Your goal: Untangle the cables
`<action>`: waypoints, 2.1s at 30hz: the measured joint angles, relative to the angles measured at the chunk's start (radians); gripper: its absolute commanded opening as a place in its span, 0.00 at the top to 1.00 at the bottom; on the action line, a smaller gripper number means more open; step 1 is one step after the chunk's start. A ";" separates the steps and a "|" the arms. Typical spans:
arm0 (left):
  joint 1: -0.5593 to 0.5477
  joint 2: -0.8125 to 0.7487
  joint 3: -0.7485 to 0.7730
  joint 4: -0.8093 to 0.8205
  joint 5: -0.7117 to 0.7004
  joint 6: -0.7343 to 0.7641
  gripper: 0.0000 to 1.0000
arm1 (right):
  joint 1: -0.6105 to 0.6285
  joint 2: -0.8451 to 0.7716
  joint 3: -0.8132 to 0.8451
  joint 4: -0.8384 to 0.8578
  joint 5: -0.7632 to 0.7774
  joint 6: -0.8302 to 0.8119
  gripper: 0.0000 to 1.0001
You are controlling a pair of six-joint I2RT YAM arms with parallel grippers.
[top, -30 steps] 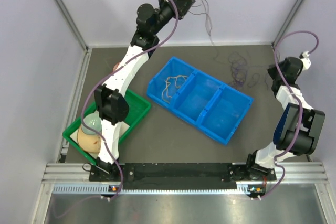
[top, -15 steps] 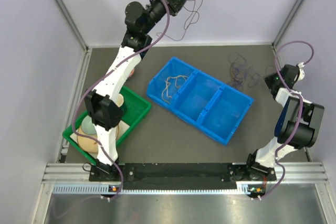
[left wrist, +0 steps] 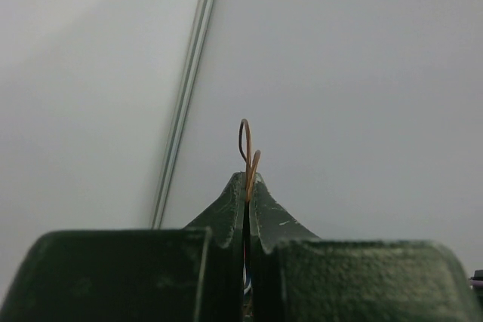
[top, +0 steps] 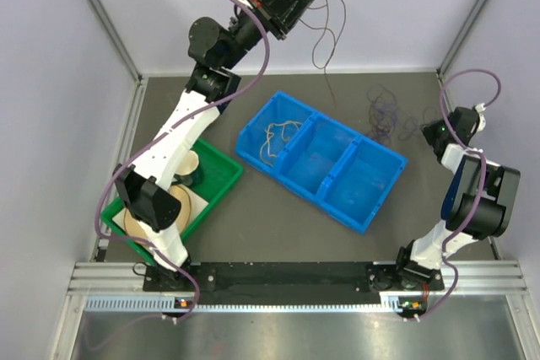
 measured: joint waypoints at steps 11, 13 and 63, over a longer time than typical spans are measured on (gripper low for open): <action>-0.034 0.053 -0.128 0.060 -0.006 -0.060 1.00 | 0.000 0.000 -0.021 0.006 -0.028 0.000 1.00; -0.034 0.055 -0.188 0.085 -0.011 -0.080 1.00 | 0.000 -0.001 -0.028 0.011 -0.029 -0.001 1.00; -0.160 -0.002 -0.339 0.060 -0.070 0.051 1.00 | 0.000 -0.005 -0.039 0.035 -0.080 -0.006 1.00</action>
